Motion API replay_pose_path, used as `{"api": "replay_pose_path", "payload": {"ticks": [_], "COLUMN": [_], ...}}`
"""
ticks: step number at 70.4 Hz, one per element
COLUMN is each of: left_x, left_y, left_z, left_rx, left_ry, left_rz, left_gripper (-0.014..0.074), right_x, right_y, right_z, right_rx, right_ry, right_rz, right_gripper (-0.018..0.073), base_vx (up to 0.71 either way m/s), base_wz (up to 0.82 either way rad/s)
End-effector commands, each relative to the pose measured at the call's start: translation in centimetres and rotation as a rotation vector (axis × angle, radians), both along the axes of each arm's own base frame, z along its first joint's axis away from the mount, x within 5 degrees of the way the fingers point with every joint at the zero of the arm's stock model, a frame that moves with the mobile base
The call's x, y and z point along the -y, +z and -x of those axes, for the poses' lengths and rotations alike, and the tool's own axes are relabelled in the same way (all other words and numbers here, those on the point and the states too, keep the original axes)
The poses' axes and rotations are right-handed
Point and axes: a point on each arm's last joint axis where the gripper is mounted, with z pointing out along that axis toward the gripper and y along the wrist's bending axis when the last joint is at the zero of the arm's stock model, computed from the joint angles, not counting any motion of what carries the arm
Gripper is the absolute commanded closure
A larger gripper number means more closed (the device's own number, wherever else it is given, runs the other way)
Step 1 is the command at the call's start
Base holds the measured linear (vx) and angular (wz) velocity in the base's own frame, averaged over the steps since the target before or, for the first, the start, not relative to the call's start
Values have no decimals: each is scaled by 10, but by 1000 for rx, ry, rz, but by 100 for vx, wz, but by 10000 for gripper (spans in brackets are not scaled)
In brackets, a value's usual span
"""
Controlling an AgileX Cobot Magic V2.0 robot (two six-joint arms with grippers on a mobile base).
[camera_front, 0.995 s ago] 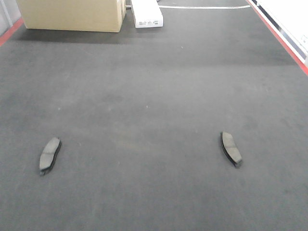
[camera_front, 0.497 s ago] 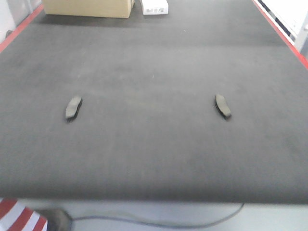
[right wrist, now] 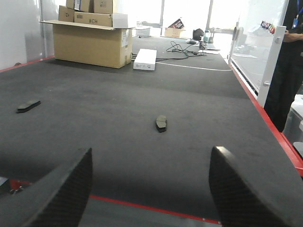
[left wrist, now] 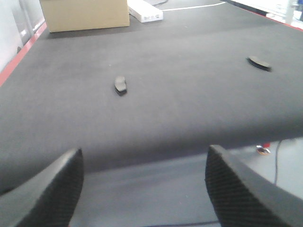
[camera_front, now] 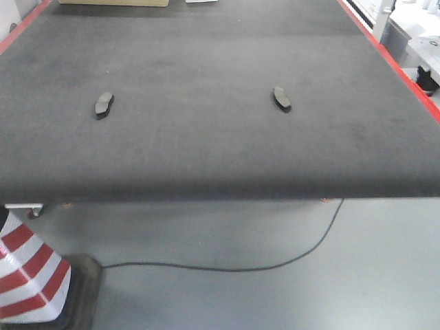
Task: Move and align brake pads A on conveyor
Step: 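Back the base away from the conveyor belt and turn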
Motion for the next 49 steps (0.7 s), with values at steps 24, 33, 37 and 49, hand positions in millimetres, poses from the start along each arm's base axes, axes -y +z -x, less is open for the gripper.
{"api": "replay_pose_path", "payload": {"ticks": [24,33,37,49], "left_x": [1,1,1,1], "left_y": [12,12,12,12], "left_z": [-1,-1,-1,-1], "left_rx": [78,78,78,77], "left_ry": [-9,-9,-9,-9], "left_rz": [21,21,21,21], "left_gripper": [73,73,73,73], "right_x": [0,0,0,0], "right_y": [15,15,15,15], "right_z": [0,0,0,0], "right_rx": [92,92,92,92], "right_ry": [3,3,3,3], "right_rz": [-6,-6,-6,-6], "right_gripper": [62,62,62,62], "base_vx": [-36,-31,-28,-26], "base_wz": [2,6,0,-20]}}
